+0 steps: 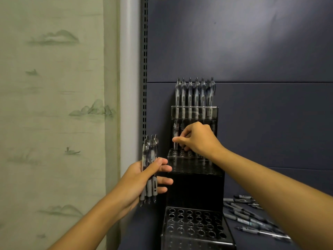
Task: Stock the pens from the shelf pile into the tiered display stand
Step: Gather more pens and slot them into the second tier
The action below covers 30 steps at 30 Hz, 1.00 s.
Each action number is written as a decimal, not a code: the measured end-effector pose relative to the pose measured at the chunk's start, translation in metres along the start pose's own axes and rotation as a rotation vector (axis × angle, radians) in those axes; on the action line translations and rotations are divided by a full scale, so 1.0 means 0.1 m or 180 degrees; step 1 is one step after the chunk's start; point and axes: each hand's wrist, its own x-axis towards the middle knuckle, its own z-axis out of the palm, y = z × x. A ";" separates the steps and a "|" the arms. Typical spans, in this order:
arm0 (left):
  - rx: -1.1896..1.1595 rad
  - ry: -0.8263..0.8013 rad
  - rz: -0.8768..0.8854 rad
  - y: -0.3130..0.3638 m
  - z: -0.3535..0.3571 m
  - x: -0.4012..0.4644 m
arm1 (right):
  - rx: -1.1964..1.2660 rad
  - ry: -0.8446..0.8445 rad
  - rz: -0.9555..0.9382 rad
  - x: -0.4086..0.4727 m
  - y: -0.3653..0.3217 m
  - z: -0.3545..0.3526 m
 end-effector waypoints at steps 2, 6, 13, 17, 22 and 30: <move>0.0001 -0.0022 0.0022 0.01 0.01 0.01 | 0.0188 0.0190 -0.0073 -0.07 -0.01 -0.06; -0.0006 -0.0071 0.0094 0.05 0.07 0.04 | 0.0917 -0.0094 -0.0390 -0.28 -0.19 -0.17; 0.0310 -0.0181 0.0299 0.07 0.27 0.12 | 0.0928 -0.0397 -0.0419 -0.45 -0.29 -0.13; 0.0321 -0.0252 0.0360 0.04 0.33 0.13 | 0.1232 -0.0529 -0.0256 -0.48 -0.24 -0.17; -0.0079 -0.0173 0.0222 0.04 0.33 0.14 | 0.1489 -0.0263 -0.0084 -0.46 -0.24 -0.21; -0.0049 0.0130 0.0168 0.02 0.12 0.13 | 0.2010 0.0164 0.0075 -0.24 -0.34 -0.39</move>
